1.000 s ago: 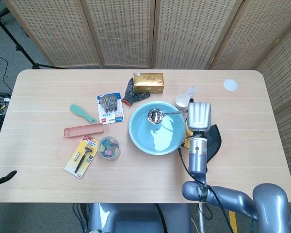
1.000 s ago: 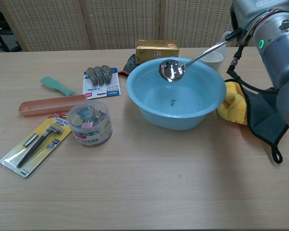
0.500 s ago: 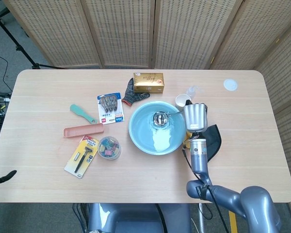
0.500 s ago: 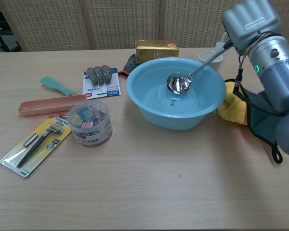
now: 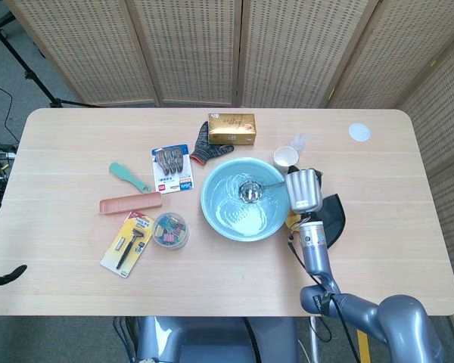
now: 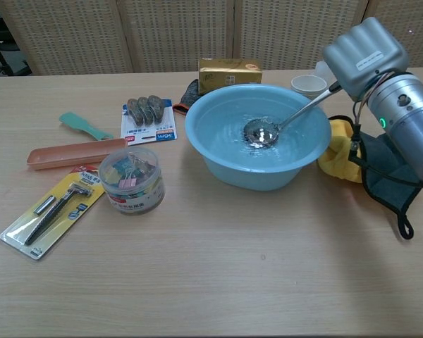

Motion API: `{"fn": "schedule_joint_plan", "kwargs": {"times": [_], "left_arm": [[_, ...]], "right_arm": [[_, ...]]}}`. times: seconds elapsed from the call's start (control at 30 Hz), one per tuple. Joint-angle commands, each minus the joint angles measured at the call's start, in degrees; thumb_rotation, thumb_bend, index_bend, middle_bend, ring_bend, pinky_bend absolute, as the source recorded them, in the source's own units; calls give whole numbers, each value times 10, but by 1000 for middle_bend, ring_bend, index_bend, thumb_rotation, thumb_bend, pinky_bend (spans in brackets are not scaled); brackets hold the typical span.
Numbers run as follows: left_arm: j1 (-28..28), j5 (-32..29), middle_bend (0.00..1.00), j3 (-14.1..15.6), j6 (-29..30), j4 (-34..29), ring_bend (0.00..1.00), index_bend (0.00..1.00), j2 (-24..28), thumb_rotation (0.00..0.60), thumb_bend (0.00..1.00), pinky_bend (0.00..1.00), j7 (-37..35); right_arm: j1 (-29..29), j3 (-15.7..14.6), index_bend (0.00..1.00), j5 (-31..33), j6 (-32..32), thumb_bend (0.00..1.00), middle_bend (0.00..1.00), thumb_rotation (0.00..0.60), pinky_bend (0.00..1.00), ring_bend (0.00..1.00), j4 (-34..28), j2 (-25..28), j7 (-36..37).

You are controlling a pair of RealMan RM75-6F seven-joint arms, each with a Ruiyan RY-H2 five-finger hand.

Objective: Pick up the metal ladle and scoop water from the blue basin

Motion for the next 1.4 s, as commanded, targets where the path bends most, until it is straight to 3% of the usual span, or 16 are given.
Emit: {"fn": "schedule_joint_plan", "kwargs": {"times": [0.03, 0.13, 0.33, 0.73, 1.0, 1.4], "left_arm": [[0, -1, 0, 0, 0, 0, 0, 0, 0, 600, 0, 0, 0], [1, 0, 0, 0, 1, -1, 0, 0, 0, 600, 0, 0, 0], [1, 5, 0, 1, 2, -2, 0, 0, 0, 600, 0, 0, 1], [3, 9, 0, 3, 4, -2, 0, 0, 1, 600, 0, 0, -1], [2, 11, 0, 4, 2, -4, 0, 0, -1, 600, 0, 0, 4], [-1, 12, 0, 4, -2, -7, 0, 0, -2, 600, 0, 0, 11]], "right_arm": [[-8, 9, 874, 21, -10, 1000, 976, 600, 1000, 898, -47, 21, -45], [-14, 23, 876, 48, -14, 1000, 976, 600, 1000, 898, -98, 39, -76], [-25, 80, 878, 146, -8, 1000, 976, 600, 1000, 898, -214, 68, -109], [-17, 137, 878, 313, 16, 1000, 976, 600, 1000, 898, -370, 128, -162], [-8, 164, 879, 381, 29, 1000, 977, 600, 1000, 901, -437, 175, -142], [1, 187, 879, 427, 30, 1000, 977, 600, 1000, 901, -494, 226, -81]]}}
